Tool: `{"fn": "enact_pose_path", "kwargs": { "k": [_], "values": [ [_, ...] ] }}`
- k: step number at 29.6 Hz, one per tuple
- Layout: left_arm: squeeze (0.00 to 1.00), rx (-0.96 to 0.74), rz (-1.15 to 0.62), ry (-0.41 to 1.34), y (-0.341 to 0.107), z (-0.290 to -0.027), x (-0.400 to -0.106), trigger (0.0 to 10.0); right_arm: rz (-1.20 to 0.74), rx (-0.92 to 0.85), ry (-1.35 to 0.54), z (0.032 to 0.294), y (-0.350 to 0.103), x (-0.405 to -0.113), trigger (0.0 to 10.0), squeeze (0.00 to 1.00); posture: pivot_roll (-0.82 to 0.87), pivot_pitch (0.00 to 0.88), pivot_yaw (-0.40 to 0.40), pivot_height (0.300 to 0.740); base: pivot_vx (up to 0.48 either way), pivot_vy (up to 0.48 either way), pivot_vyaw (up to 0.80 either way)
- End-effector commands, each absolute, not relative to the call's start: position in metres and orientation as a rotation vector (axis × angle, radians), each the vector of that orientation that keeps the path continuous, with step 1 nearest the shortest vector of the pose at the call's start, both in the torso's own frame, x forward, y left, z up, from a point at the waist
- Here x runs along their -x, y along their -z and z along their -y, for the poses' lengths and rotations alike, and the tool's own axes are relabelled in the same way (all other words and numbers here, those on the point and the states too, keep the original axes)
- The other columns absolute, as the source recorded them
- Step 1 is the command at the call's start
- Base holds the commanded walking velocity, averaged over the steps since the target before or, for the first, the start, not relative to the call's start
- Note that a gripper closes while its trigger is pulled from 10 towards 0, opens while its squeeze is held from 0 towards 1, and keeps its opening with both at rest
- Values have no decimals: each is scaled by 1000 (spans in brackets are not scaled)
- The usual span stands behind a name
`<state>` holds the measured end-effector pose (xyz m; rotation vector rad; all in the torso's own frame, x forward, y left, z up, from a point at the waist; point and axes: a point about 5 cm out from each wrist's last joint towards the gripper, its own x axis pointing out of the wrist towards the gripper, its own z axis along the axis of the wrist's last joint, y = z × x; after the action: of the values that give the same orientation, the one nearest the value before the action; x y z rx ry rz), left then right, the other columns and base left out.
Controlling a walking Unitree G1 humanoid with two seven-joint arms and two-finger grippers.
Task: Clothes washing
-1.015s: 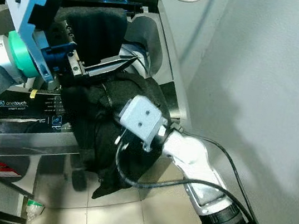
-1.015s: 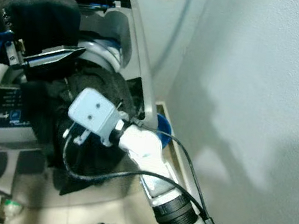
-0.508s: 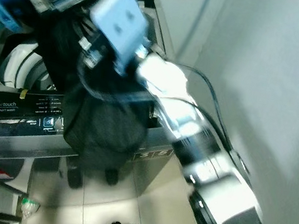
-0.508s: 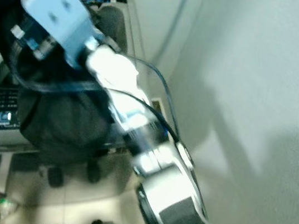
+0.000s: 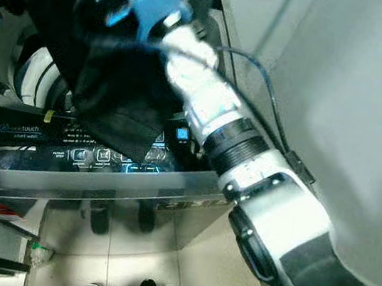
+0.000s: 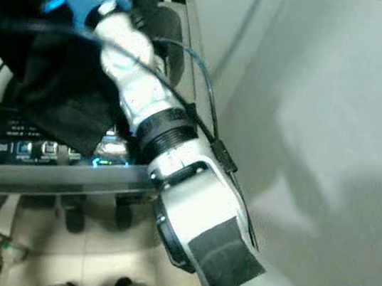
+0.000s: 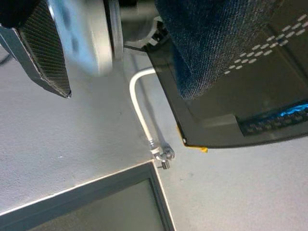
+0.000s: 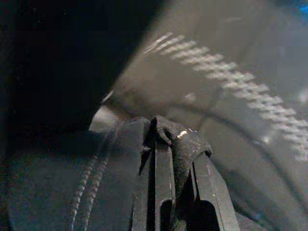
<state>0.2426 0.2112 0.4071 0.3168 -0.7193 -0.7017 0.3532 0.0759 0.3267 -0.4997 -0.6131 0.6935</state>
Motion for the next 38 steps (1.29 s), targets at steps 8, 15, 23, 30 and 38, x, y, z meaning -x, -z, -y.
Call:
{"fn": "enact_pose_path", "kwargs": {
  "k": [8,15,23,30,38],
  "values": [
    [0,-313,705,753,-400,-202,-242,10000,573,568,-985,-80,-286,-341,10000,1000,126,95,-5,740,0,0,0],
    [0,-309,692,766,-399,-197,-245,10000,558,446,-1114,-50,-303,-346,10000,0,120,97,7,740,0,0,0],
    [0,-310,668,767,-395,-195,-248,10000,575,245,-1108,-14,-319,-348,10000,0,124,100,7,740,0,0,0],
    [0,-300,628,759,-385,-195,-253,10000,527,200,-1142,22,-294,-335,10000,0,121,112,11,740,0,0,0],
    [0,-274,608,738,-378,-192,-263,10000,564,59,-1000,53,-292,-330,10000,0,106,117,16,740,0,0,0]
  ]
}}
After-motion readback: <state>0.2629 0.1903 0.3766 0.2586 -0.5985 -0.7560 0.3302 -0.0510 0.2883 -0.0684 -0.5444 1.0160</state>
